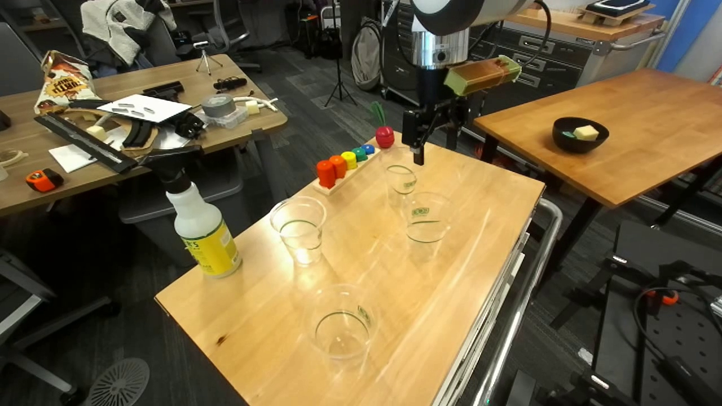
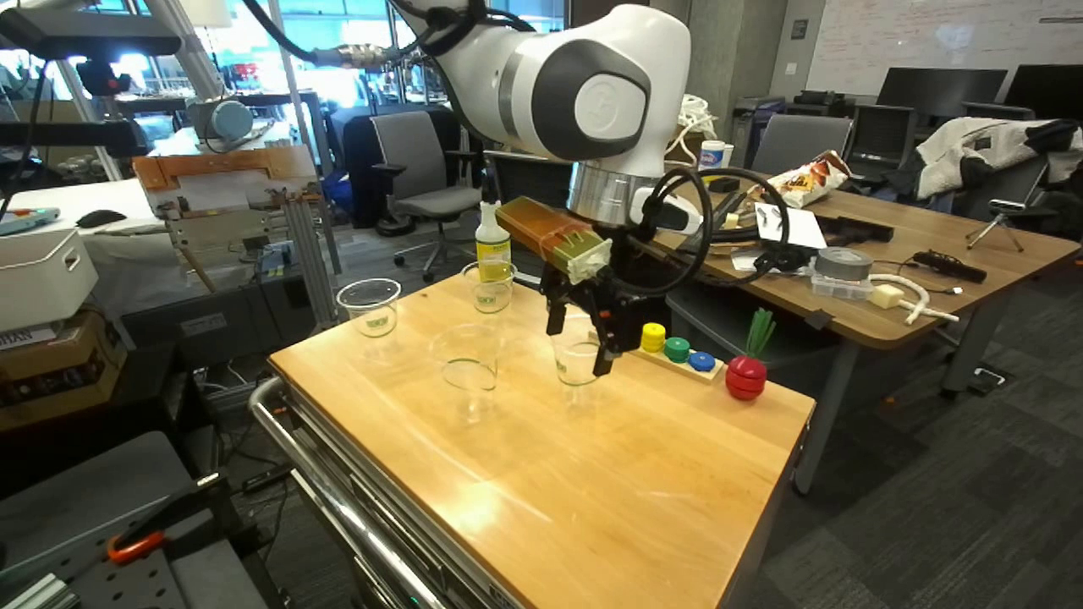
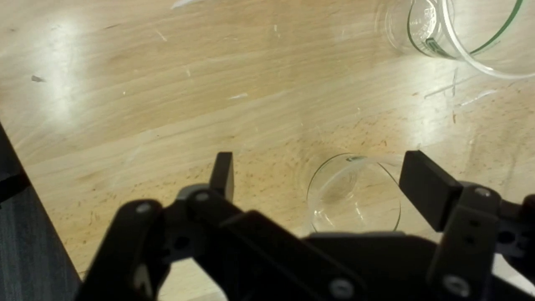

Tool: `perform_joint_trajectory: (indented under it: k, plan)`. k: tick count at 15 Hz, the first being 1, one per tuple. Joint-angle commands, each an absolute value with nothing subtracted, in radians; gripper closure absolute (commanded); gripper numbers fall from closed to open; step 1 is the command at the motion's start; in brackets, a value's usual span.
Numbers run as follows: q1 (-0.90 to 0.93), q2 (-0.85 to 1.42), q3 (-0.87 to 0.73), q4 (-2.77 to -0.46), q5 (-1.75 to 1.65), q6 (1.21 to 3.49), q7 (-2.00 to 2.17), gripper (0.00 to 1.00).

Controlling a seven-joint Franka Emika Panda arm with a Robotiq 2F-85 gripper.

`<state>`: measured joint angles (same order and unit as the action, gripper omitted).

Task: Stack the cups

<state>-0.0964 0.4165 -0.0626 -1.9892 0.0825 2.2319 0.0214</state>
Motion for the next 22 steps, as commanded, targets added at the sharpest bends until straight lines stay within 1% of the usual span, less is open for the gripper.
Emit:
perform_joint_trajectory:
  k: [1, 3, 4, 6, 7, 13, 16, 17, 19, 22]
  plan:
    - [-0.116, 0.462, -0.053, -1.912, 0.145, 2.226, 0.023, 0.00]
    - [-0.118, 0.478, -0.054, -1.891, 0.163, 2.231, 0.025, 0.00]
    - [-0.118, 0.485, -0.056, -1.885, 0.165, 2.236, 0.028, 0.19]
    - [-0.114, 0.498, -0.060, -1.878, 0.157, 2.242, 0.035, 0.32]
    - [-0.113, 0.505, -0.062, -1.876, 0.151, 2.240, 0.038, 0.42]
    - [-0.112, 0.538, -0.061, -1.874, 0.149, 2.241, 0.045, 0.89]
    - [-0.113, 0.528, -0.057, -1.877, 0.155, 2.242, 0.042, 0.96]
    - [-0.111, 0.520, -0.056, -1.877, 0.152, 2.240, 0.040, 0.96]
    - [-0.112, 0.511, -0.051, -1.878, 0.154, 2.226, 0.031, 0.93]
    - [-0.118, 0.496, -0.043, -1.882, 0.172, 2.186, 0.035, 0.93]
